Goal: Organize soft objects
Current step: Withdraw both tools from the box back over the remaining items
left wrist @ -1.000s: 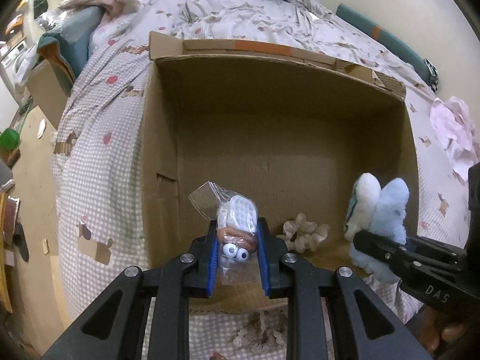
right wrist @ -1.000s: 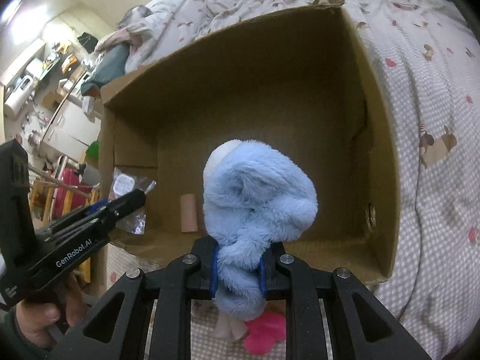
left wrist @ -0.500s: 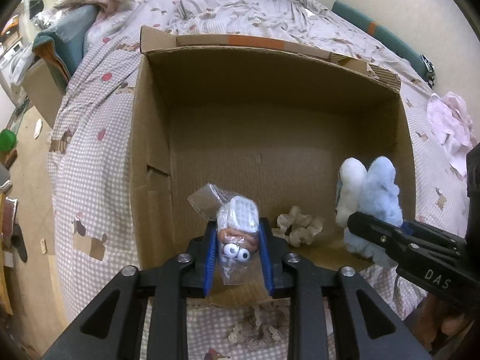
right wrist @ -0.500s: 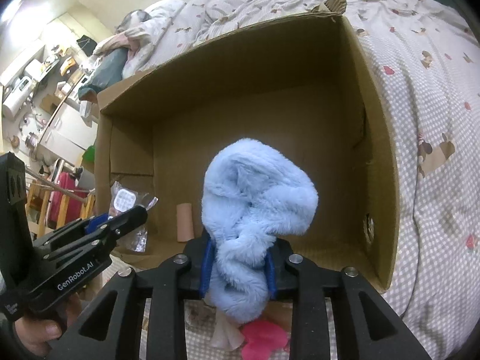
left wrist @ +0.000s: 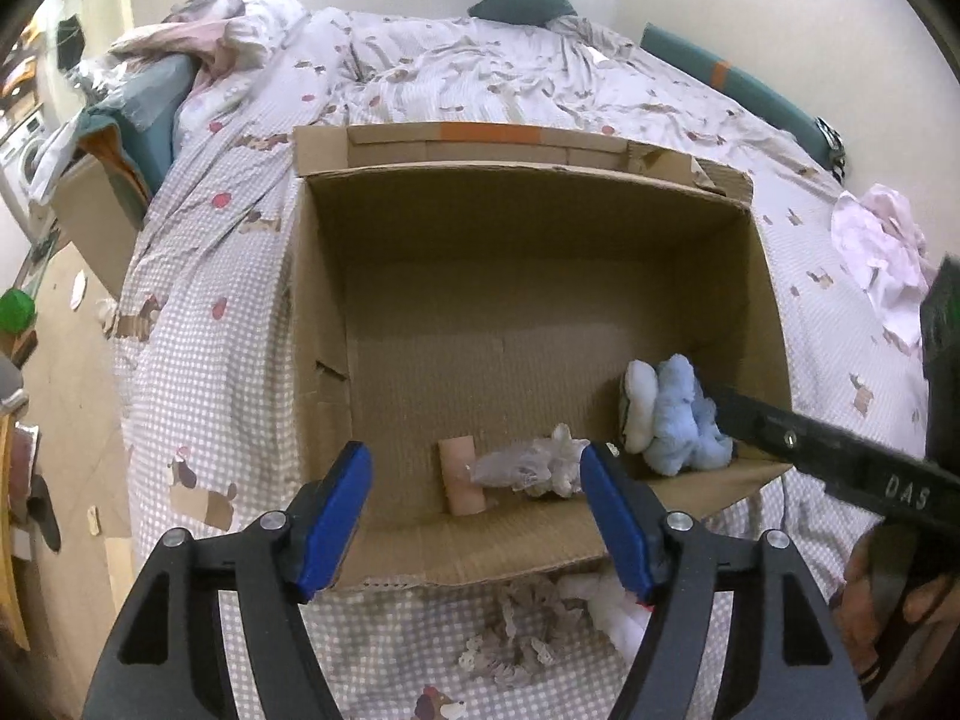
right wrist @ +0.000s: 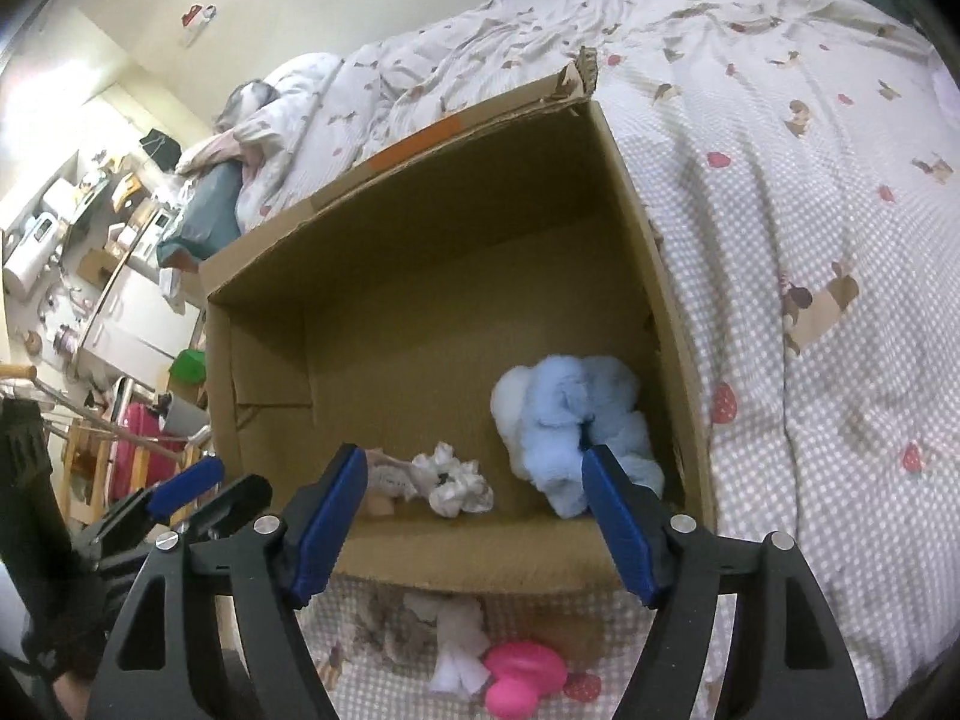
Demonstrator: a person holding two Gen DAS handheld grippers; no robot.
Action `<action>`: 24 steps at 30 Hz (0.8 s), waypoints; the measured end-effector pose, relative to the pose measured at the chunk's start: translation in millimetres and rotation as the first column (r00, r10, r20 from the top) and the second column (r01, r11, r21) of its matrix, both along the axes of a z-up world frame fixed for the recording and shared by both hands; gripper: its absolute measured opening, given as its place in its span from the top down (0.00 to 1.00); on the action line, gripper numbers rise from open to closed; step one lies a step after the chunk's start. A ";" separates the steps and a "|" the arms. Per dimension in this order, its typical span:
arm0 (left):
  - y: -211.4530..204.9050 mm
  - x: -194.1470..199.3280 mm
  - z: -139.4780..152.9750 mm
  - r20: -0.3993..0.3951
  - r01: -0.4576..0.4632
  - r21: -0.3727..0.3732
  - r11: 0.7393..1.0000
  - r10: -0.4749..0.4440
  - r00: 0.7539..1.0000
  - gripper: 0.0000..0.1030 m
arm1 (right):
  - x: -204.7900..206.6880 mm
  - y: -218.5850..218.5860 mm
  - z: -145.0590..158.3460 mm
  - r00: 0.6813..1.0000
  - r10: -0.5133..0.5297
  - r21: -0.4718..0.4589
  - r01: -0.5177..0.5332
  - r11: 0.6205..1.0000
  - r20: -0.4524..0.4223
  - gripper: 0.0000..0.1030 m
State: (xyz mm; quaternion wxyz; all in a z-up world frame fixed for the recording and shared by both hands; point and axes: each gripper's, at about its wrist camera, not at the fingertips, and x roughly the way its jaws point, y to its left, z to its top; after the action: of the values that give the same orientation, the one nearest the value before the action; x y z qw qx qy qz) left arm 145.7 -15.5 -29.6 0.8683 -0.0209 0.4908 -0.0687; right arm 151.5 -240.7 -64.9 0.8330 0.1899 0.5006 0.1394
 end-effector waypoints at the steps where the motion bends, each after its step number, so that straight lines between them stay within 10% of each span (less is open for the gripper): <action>1: 2.6 -2.0 2.2 0.003 -0.013 -0.006 1.000 0.013 1.000 0.33 | -2.3 -0.8 0.7 1.000 0.003 -0.003 -0.003 1.000 0.000 0.24; 24: 37.4 -90.6 6.8 -0.032 -0.113 -0.029 0.993 0.112 0.993 0.33 | -78.6 -7.7 15.9 0.999 0.049 -0.031 -0.050 0.998 -0.018 0.24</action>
State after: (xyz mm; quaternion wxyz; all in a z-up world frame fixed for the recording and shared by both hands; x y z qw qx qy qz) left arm 55.2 21.9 -22.8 0.8627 -0.0630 0.5010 -0.0272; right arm 72.9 -248.4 -49.1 0.8278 0.1656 0.5144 0.1507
